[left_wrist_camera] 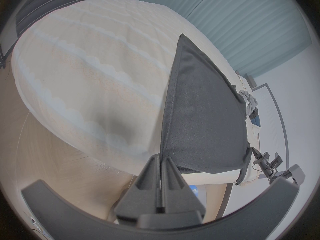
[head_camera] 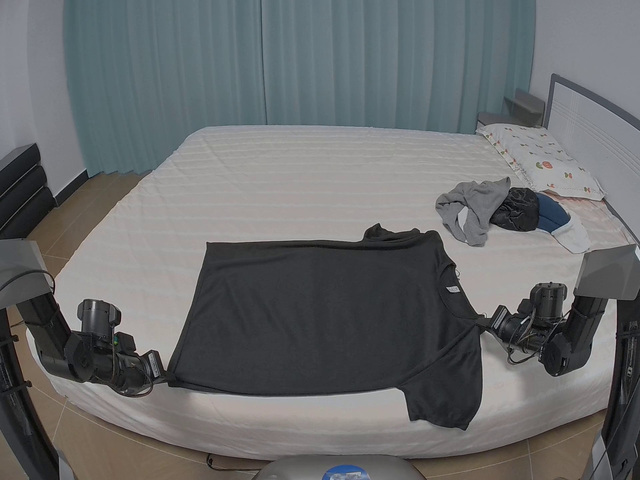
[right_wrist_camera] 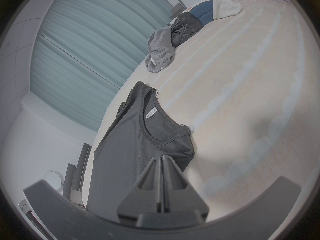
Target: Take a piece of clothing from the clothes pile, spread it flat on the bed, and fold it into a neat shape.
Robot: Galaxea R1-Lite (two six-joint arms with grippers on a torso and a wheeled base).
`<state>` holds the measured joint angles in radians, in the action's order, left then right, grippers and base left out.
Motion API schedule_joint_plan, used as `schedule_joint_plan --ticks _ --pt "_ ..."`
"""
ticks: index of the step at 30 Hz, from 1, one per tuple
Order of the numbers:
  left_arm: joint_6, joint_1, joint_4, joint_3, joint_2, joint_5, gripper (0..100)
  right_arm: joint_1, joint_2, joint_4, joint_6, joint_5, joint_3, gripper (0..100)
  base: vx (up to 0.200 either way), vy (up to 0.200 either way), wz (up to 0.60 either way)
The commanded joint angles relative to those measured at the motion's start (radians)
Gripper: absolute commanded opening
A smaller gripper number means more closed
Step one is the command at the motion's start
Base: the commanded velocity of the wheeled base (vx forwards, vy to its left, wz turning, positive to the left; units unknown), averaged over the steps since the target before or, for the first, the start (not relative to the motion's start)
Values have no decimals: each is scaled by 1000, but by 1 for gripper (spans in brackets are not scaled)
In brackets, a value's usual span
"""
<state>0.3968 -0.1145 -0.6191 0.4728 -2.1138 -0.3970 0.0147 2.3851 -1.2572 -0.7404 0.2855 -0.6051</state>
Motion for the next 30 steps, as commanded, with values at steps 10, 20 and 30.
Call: schedule_joint_plan --ticks 10,20,30 --pt "2 -1 -1 0 -3 -2 0 24 -106 -53 70 37 196 100 0 0 0" --pt "2 -1 -1 1 -3 -2 0 13 -14 -268 121 170 395 100 0 0 0" --pt "2 -1 -1 1 -3 -2 0 -55 28 -304 121 170 426 100 0 0 0"
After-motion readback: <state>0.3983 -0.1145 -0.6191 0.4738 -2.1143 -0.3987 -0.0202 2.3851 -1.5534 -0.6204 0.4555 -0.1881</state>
